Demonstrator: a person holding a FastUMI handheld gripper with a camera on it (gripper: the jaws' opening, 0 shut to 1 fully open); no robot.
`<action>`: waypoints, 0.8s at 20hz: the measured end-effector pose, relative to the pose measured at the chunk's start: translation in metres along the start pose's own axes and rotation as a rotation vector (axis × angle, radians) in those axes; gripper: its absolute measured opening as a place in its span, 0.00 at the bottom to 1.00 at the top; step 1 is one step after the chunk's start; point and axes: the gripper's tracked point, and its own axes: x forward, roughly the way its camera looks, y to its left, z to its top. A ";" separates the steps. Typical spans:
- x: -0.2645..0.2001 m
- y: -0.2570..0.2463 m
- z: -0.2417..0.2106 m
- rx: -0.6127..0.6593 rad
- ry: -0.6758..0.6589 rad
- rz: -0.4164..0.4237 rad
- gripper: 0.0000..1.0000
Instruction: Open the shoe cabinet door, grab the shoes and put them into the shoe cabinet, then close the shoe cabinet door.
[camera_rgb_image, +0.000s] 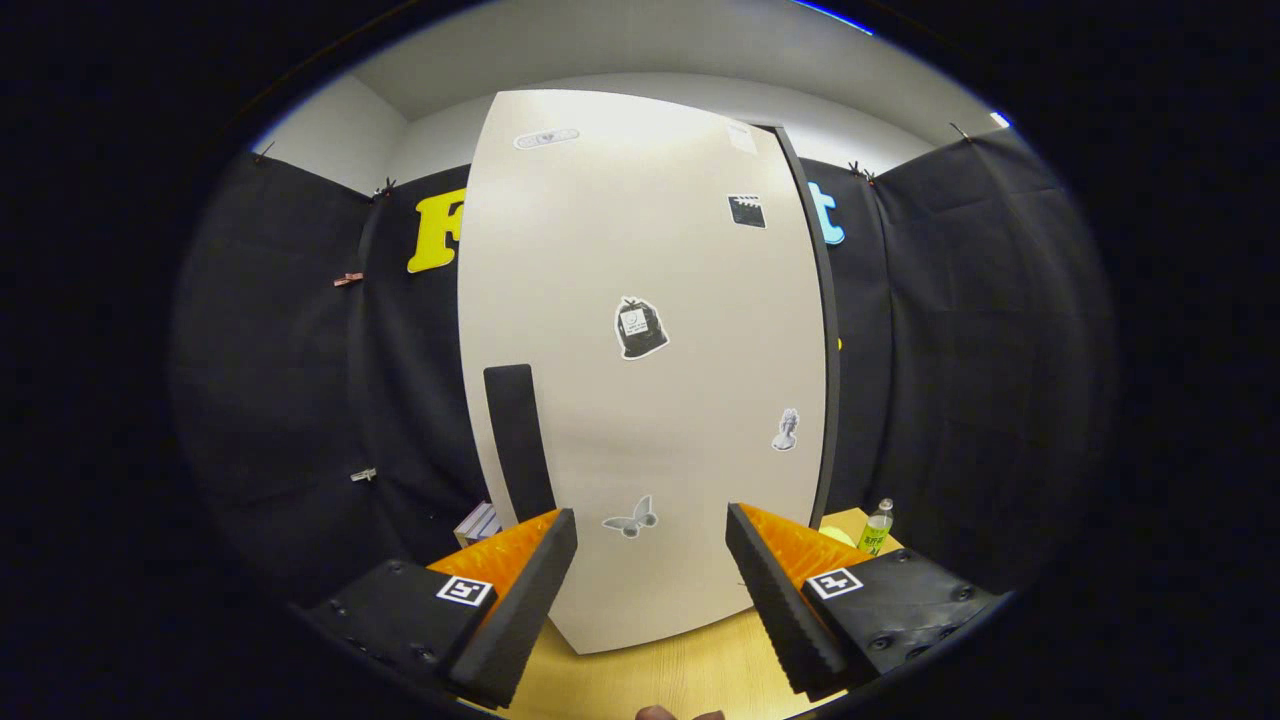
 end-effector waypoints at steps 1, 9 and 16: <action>0.001 -0.001 0.001 -0.007 -0.008 -0.008 0.98; -0.015 -0.032 0.007 0.000 -0.019 -0.055 0.98; -0.029 -0.054 0.011 -0.024 -0.031 -0.082 0.98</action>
